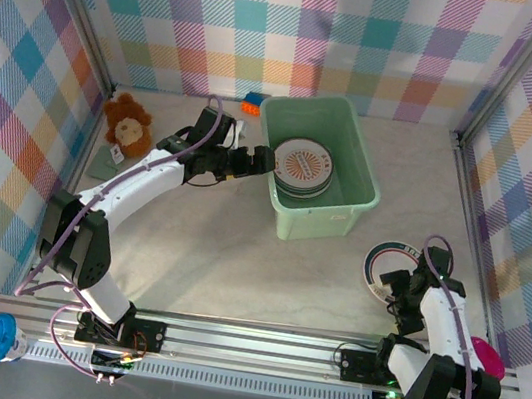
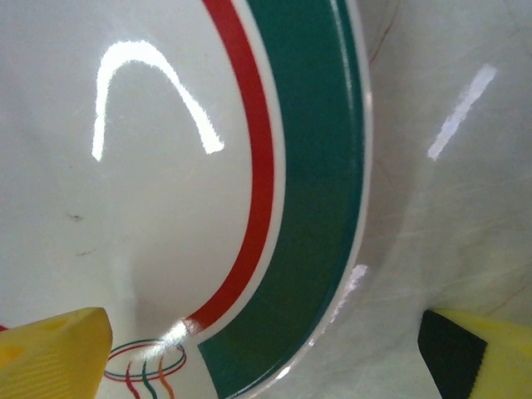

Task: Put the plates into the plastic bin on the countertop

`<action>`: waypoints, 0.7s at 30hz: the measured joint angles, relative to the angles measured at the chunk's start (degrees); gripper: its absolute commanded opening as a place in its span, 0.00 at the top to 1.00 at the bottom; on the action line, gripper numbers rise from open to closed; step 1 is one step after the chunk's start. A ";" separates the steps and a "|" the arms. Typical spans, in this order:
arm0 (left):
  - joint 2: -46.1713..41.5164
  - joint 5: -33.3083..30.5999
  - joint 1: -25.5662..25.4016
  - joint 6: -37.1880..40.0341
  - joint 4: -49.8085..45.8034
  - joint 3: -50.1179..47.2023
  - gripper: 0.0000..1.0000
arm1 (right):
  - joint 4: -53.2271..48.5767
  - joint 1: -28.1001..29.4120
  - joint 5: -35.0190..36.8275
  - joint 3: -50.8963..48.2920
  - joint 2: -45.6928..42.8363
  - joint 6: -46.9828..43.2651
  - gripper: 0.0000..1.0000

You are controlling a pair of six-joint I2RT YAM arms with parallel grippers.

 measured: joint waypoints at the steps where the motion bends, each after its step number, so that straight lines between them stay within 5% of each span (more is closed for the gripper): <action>1: 0.00 0.00 0.00 0.00 -0.02 0.00 0.00 | 0.13 0.00 0.17 -0.24 -0.28 0.28 0.08; 21: 1.31 0.02 0.00 0.00 -0.17 1.01 0.00 | 0.00 -0.37 1.53 -1.66 -1.29 1.18 0.25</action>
